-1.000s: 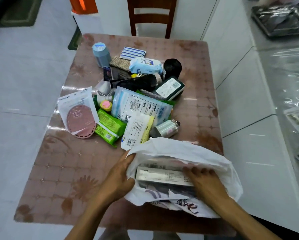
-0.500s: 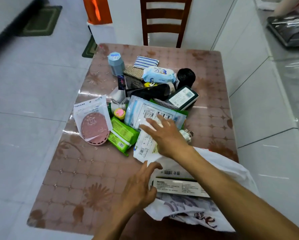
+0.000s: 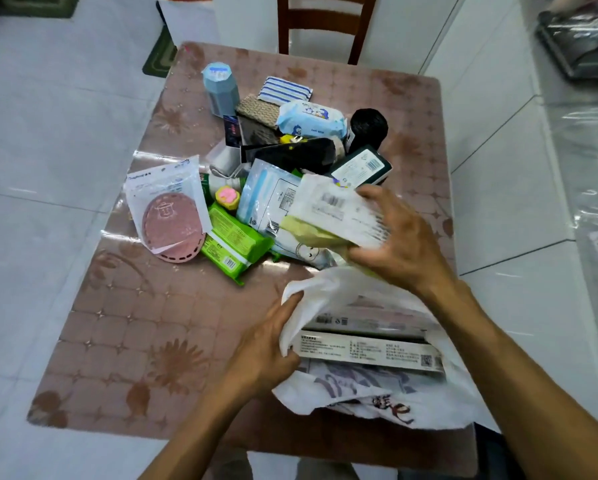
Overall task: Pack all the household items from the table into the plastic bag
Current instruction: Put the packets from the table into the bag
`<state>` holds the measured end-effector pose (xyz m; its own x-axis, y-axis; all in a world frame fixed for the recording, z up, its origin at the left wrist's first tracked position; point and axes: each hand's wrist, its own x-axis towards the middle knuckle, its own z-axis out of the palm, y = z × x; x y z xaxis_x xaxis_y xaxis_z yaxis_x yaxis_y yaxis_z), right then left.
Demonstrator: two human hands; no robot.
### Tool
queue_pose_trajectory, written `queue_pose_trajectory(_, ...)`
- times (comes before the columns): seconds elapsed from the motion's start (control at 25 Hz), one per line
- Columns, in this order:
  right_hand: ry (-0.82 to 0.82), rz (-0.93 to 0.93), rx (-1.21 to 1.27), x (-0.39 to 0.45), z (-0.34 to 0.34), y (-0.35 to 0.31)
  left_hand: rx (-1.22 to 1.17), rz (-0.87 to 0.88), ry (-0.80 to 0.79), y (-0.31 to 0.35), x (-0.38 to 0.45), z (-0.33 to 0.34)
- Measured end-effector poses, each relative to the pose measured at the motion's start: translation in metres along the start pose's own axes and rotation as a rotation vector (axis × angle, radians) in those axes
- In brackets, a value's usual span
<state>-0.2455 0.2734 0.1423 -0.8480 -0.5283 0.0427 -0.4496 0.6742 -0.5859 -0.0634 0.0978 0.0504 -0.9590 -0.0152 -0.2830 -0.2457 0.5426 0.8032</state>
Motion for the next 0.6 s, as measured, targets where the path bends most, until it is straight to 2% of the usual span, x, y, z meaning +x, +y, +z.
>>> queue_pose_trajectory(0.08,-0.095,0.182,0.448,-0.064,-0.032,0.012,-0.076,-0.016,0.027,0.002,-0.001,-0.001)
queue_pose_trajectory(0.12,-0.230,0.231,0.532,-0.092,-0.030,0.022,-0.097,-0.028,0.050,0.002,-0.001,-0.001)
queue_pose_trajectory(0.2,-0.533,0.298,0.373,-0.131,0.005,0.045,-0.107,-0.047,0.063,0.001,0.000,0.002)
queue_pose_trajectory(0.28,-0.666,0.298,0.173,-0.148,0.051,0.064,-0.093,-0.045,0.012,0.000,-0.002,0.005)
queue_pose_trajectory(0.36,-0.538,0.294,0.111,-0.157,0.084,0.068,-0.057,-0.006,-0.085,0.001,-0.008,0.012)
queue_pose_trajectory(0.44,-0.294,0.271,-0.012,-0.169,0.107,0.071,-0.042,0.049,-0.048,0.003,-0.012,0.015)
queue_pose_trajectory(0.52,-0.182,0.322,-0.119,-0.178,0.117,0.079,-0.026,0.025,0.167,0.006,-0.014,0.019)
queue_pose_trajectory(0.6,-0.359,0.316,-0.189,-0.183,0.120,0.088,-0.051,-0.166,0.401,0.005,-0.024,0.028)
